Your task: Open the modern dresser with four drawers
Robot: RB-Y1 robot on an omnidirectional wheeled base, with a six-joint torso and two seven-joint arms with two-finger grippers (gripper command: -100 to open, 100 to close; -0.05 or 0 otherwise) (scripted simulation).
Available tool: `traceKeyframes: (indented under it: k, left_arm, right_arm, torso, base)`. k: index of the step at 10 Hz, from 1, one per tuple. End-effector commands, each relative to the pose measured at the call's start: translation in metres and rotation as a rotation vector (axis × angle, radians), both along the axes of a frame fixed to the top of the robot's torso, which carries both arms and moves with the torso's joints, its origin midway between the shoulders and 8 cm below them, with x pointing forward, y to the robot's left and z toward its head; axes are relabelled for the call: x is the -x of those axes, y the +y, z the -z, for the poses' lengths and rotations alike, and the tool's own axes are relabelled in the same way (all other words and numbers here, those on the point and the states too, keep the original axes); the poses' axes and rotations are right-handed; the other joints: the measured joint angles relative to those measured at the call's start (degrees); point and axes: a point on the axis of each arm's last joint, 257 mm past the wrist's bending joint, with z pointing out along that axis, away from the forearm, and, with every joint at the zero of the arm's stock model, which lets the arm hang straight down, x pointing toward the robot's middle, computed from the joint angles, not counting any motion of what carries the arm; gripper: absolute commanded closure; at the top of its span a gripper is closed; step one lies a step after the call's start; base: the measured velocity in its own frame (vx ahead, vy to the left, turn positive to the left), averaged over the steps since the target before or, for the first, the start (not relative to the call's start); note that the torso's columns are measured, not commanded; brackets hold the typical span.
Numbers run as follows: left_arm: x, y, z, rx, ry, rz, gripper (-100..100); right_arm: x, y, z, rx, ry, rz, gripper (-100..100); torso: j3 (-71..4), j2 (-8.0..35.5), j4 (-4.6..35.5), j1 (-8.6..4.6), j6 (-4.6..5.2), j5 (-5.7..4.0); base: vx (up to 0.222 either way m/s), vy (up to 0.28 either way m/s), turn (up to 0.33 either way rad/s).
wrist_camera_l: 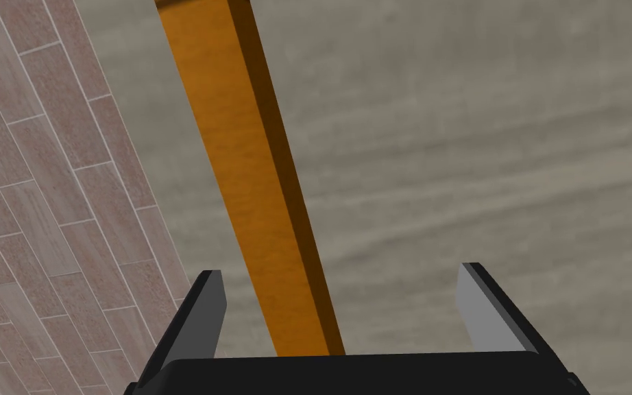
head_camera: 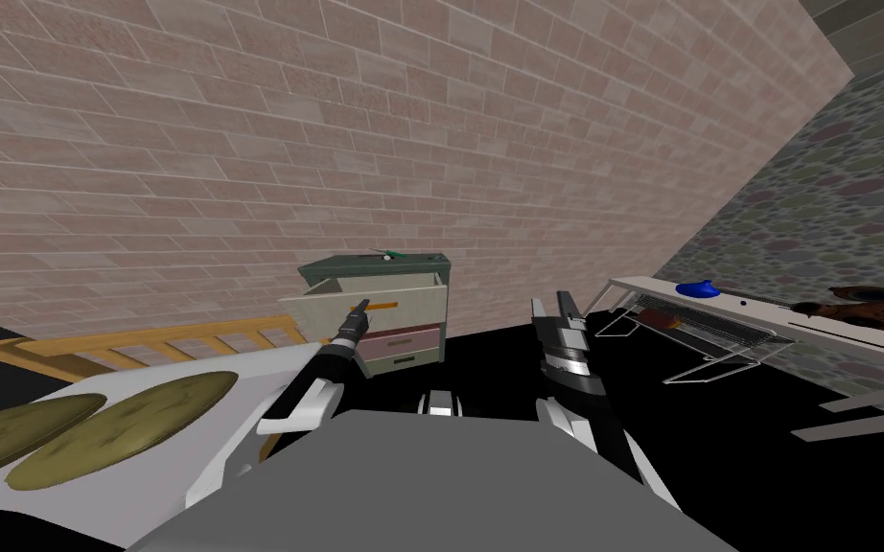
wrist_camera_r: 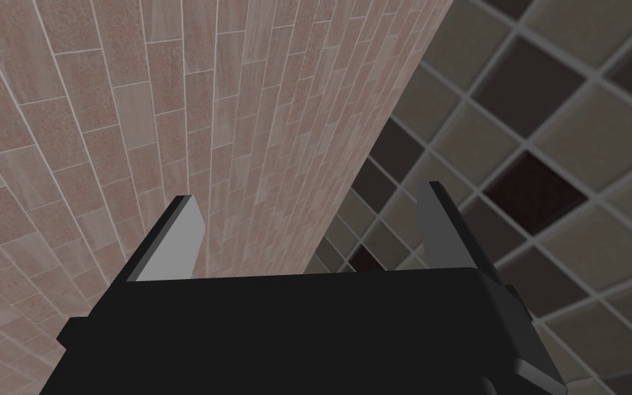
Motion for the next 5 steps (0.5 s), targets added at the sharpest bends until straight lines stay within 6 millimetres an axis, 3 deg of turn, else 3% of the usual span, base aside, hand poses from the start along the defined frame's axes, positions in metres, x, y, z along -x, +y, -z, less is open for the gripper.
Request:
traceKeyframes:
  k: [1, 5]
  left_arm:
    - [-0.022, 0.004, 0.002, -0.002, 0.001, 0.035, -100]
    - [-0.044, 0.015, 0.01, -0.001, 0.019, 0.051, -100]
  right_arm:
    - [0.0, 0.0, 0.0, 0.0, 0.0, 0.0, 0]
    - [0.0, 0.0, 0.0, 0.0, 0.0, 0.0, 0]
  torso:
    - [0.1, 0.1, 0.0, -0.07, 0.01, 0.01]
    - [0.1, 0.1, 0.0, -0.24, 0.0, -0.07]
  base:
    - [-0.058, -0.066, 0.033]
    - [-0.052, -0.05, 0.02]
